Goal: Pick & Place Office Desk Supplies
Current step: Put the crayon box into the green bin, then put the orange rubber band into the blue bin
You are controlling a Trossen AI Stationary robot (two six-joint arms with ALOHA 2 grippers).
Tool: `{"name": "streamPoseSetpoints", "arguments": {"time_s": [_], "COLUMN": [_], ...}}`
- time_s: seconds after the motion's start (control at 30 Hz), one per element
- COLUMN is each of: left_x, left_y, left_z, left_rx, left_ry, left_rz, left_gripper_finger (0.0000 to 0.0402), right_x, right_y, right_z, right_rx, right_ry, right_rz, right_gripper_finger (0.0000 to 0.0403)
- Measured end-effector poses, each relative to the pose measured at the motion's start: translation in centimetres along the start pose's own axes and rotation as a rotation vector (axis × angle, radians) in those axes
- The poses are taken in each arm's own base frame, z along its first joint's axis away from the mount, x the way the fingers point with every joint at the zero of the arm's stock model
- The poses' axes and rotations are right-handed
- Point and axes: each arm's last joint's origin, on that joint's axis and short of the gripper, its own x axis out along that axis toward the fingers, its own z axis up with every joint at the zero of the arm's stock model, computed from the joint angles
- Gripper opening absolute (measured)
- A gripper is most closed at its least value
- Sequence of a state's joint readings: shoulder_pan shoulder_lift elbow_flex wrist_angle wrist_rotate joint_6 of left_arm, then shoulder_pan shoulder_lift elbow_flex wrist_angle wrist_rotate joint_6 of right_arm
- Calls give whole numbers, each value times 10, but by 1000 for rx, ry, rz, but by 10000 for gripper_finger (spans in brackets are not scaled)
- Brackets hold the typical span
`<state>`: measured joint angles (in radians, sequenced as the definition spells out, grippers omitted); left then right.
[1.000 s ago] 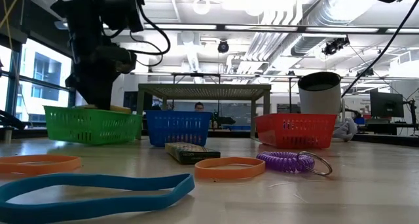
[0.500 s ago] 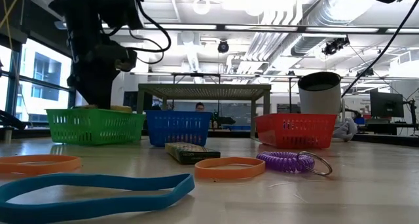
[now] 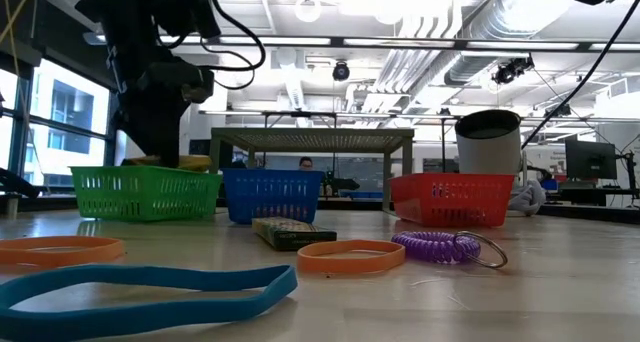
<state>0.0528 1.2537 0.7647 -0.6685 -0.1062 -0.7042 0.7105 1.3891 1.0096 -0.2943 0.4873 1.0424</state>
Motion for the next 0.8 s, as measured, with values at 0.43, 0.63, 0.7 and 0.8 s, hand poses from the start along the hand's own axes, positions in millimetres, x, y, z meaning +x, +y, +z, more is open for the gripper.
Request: {"name": "streamPoseSetpoints", "arguments": {"time_s": [0.43,0.63,0.7,0.8], "left_x": [0,-1,-1,-1], "left_y": [-1,-4,-4,-4], "left_z": [0,-3,-3,-4], "left_rx": [30,71,89,143], "left_ry": [1,4,4,15], "left_rz": [-1,-9,-10,-26], "left_gripper_finger": [137,195,222,255], "right_x": [0,0,0,0], "right_y": [0,0,0,0], "right_z": [0,0,0,0], "right_rx": [0,0,0,-2], "right_ry": [0,0,0,0], "right_rz": [0,0,0,-1], "right_gripper_finger": [215,215,215,215]}}
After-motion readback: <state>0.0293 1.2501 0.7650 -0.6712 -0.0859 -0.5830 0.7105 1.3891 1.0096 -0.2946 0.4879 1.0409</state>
